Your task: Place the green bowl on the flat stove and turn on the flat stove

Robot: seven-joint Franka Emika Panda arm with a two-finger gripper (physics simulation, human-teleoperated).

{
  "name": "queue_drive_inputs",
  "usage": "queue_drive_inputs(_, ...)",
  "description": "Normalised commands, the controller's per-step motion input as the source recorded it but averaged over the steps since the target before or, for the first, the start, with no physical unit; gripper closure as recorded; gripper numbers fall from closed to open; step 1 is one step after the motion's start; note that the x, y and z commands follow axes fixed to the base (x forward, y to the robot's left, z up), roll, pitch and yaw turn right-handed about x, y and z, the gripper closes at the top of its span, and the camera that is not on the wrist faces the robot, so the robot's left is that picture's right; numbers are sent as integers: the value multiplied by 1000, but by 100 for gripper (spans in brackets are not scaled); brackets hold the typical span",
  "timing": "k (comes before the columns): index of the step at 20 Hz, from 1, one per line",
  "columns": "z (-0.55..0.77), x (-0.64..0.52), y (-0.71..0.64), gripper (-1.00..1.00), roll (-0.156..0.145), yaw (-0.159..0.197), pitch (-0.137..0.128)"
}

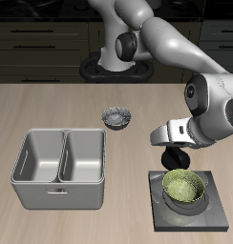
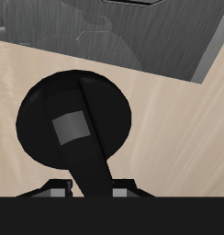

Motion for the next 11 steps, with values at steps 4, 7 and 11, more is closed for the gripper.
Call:
queue_drive_inputs(4,75,3,-126,100,-15,13,-6)
queue_drive_inputs(7,14,4,-109,100,-15,15,-3)
queue_drive_inputs(11,68,-19,-111,100,-10,30,-16)
